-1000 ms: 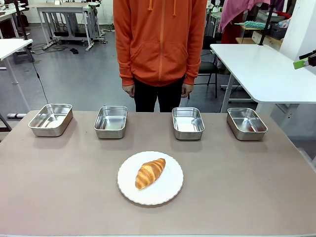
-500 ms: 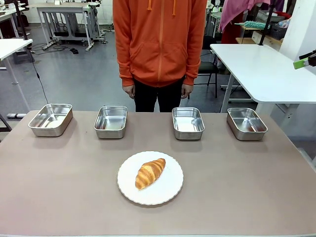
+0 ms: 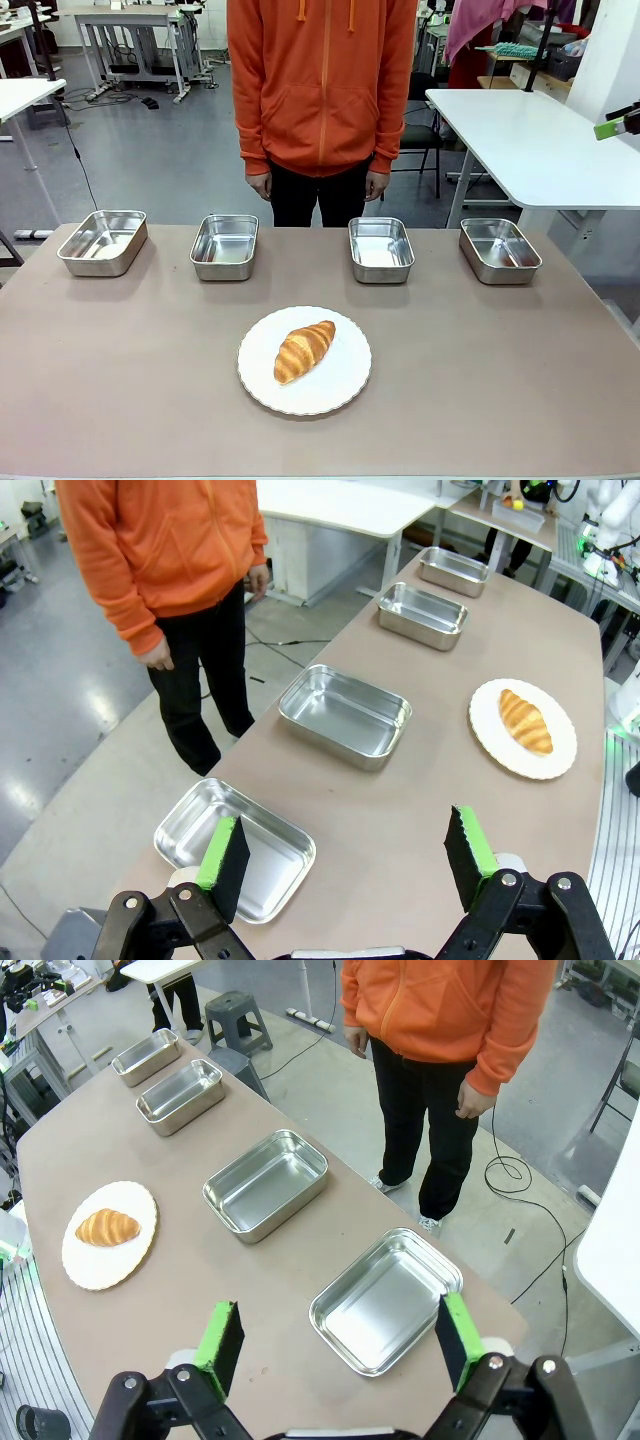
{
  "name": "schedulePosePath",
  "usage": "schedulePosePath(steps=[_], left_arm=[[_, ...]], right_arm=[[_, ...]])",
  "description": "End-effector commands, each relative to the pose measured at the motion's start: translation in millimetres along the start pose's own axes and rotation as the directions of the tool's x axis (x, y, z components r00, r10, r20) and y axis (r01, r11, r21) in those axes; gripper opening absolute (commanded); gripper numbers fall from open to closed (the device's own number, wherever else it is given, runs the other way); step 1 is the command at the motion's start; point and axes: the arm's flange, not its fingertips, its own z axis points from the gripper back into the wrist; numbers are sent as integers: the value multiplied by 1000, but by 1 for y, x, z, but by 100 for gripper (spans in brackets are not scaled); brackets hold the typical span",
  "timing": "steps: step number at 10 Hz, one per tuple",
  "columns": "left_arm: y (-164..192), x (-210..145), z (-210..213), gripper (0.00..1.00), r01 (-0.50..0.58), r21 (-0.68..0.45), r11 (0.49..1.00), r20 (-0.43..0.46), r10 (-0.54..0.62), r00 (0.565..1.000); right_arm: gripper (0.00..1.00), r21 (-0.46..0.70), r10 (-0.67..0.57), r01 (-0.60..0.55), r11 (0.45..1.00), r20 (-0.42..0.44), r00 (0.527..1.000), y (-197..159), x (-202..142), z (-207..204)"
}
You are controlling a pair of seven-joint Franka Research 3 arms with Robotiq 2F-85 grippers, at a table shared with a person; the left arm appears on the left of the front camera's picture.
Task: Place the bread in the container.
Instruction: Place the Butter Roll into the Airtight Container indicated by the human.
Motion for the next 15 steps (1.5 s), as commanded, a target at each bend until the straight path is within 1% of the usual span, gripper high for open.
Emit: schedulePosePath(steps=[1,15], left_arm=[[-1,1,1,100,12,1,1000,7,-12,1000],[-1,1,1,100,12,1,1000,7,-12,1000]], right_arm=[[100,4,1,-1,1000,21,1000,1,2,-1],[100,4,1,-1,1000,21,1000,1,2,-1]])
